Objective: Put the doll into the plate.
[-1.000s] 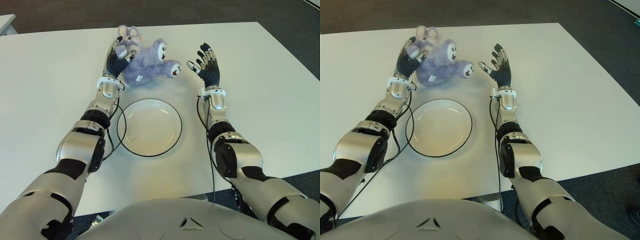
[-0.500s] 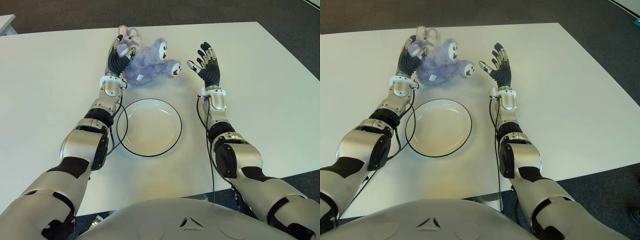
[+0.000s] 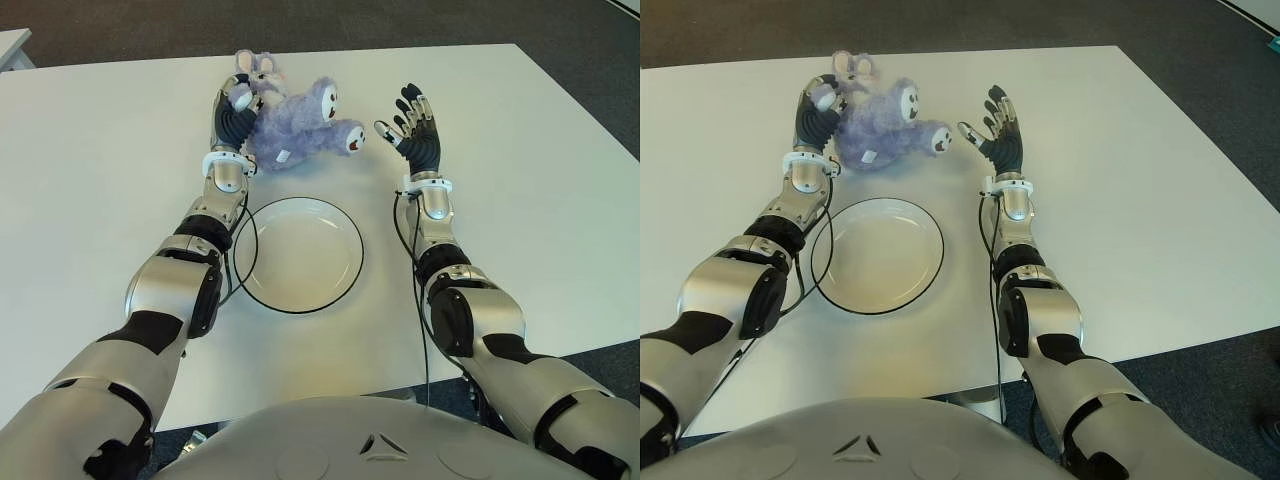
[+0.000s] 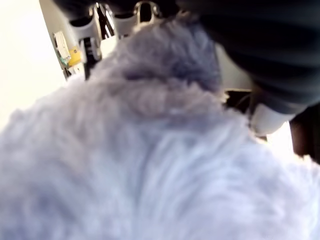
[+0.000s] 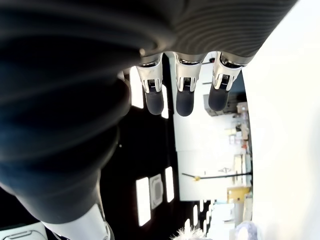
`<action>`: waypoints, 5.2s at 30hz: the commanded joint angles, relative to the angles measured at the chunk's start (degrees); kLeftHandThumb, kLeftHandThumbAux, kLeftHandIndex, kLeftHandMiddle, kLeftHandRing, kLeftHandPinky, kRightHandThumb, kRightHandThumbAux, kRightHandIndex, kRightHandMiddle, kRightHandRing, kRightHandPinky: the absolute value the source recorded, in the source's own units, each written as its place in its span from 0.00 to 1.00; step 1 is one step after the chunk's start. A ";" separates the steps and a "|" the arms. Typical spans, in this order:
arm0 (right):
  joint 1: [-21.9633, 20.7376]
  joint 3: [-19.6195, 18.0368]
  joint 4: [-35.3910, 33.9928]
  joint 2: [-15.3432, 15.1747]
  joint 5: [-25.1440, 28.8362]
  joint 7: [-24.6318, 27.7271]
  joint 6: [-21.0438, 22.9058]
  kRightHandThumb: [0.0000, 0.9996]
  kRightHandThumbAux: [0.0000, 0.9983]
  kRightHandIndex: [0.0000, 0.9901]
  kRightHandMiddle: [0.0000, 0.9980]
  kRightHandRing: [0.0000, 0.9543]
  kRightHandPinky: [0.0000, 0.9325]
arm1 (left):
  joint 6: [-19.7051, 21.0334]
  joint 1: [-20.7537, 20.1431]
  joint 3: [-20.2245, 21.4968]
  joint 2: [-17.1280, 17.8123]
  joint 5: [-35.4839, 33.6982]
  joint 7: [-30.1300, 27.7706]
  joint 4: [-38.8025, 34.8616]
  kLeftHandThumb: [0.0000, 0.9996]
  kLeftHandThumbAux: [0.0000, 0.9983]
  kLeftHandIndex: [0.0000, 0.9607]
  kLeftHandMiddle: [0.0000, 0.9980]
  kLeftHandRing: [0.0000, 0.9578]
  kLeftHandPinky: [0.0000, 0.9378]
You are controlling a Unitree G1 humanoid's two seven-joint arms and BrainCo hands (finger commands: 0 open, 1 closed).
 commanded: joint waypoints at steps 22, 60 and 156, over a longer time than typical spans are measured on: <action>4.57 -0.57 1.37 1.33 1.71 0.09 -1.05 0.18 0.84 0.07 0.08 0.07 0.07 | 0.77 -3.25 -2.08 0.08 3.45 7.74 4.49 0.83 0.67 0.39 0.52 0.68 0.71; 4.94 -0.77 -0.16 1.65 3.37 1.55 -1.88 0.20 0.81 0.07 0.08 0.07 0.06 | 6.09 -5.10 -2.65 0.61 5.39 12.73 5.73 0.72 0.69 0.46 0.85 0.89 0.94; 4.69 -1.49 -0.18 2.36 3.34 1.67 -1.37 0.26 0.85 0.09 0.10 0.08 0.07 | 0.47 -5.18 -0.76 2.98 2.68 8.59 -2.84 0.74 0.69 0.46 0.86 0.91 0.93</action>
